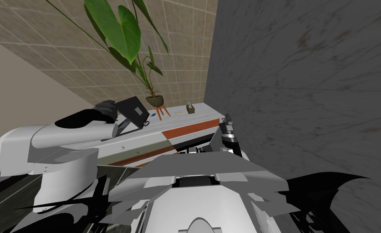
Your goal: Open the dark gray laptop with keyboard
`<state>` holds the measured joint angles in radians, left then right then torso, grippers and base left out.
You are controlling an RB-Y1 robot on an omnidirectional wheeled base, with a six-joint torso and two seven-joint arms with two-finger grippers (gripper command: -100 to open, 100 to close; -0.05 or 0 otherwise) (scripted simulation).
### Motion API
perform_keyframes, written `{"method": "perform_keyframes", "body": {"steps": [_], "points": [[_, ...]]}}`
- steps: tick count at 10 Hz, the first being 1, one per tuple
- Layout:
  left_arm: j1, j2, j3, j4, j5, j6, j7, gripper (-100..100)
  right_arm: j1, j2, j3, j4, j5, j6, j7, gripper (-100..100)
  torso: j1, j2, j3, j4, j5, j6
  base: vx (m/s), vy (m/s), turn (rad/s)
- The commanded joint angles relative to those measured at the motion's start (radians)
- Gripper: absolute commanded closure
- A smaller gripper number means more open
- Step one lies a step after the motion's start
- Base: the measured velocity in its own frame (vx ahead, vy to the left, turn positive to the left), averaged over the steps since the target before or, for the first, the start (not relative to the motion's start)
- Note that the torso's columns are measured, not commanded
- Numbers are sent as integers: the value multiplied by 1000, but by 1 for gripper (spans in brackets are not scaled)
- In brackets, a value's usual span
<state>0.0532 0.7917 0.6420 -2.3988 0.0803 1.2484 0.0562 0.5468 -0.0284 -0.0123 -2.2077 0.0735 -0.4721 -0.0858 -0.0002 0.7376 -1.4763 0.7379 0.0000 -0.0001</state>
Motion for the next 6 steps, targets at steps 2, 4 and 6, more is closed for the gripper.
{"method": "perform_keyframes", "body": {"steps": [2, 4, 6], "points": [[-4, 12, 8, -6, 7, 15, -2, -100, 0, 0, 0, 0, 0, 0, 0, 0, 6, -1, -1, 0, 2, 0, 30, 14, -12], [-28, -1, 27, 2, 33, 38, 32, 100, 0, 0, 0, 0, 0, 0, 0, 0, 0, 2, 1, 1, 0, 0, -6, 8, -24], [-52, -16, 44, 11, 58, 58, 66, 100, 0, 0, 0, 0, 0, 0, 0, 0, 2, 0, 0, 0, 1, 1, -26, 28, -72]]}}
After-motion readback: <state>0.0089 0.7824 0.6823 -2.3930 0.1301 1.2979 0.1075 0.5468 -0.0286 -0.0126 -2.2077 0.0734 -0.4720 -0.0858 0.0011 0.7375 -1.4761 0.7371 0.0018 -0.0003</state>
